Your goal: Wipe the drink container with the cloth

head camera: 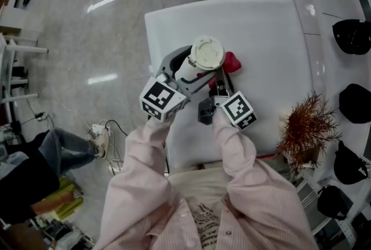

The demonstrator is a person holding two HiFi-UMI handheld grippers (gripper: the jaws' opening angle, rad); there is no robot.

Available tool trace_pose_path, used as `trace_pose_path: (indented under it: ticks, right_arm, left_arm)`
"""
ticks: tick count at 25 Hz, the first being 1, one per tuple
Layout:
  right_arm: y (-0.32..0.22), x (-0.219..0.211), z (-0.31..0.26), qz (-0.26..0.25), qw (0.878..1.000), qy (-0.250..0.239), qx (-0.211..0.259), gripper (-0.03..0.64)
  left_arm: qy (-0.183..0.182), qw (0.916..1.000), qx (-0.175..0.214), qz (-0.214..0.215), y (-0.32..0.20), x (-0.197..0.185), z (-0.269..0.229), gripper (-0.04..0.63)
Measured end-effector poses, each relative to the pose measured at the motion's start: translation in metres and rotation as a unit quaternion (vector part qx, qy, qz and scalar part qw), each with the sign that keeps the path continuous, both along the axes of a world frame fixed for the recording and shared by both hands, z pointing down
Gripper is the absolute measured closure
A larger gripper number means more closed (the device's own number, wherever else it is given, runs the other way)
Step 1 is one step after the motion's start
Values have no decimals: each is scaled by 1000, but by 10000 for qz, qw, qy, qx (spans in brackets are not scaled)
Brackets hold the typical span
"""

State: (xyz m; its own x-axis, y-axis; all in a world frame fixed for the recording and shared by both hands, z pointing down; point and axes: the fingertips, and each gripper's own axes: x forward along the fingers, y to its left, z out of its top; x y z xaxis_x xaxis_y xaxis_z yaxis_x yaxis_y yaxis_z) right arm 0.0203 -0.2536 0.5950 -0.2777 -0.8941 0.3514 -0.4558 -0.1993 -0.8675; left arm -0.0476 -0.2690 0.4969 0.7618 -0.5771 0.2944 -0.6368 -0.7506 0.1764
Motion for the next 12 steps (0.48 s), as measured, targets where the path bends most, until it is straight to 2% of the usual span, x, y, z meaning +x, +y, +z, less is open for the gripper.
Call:
trace_pose_path:
  ticks: [8, 12]
  right_arm:
    - [-5, 1, 14, -307, 9989, 280, -199, 580]
    - [-8, 8, -4, -845, 9920, 931, -69, 580]
  left_arm:
    - [4, 10000, -13, -39, -1, 0, 0, 236]
    - [32, 10000, -34, -50, 1, 1, 2, 236]
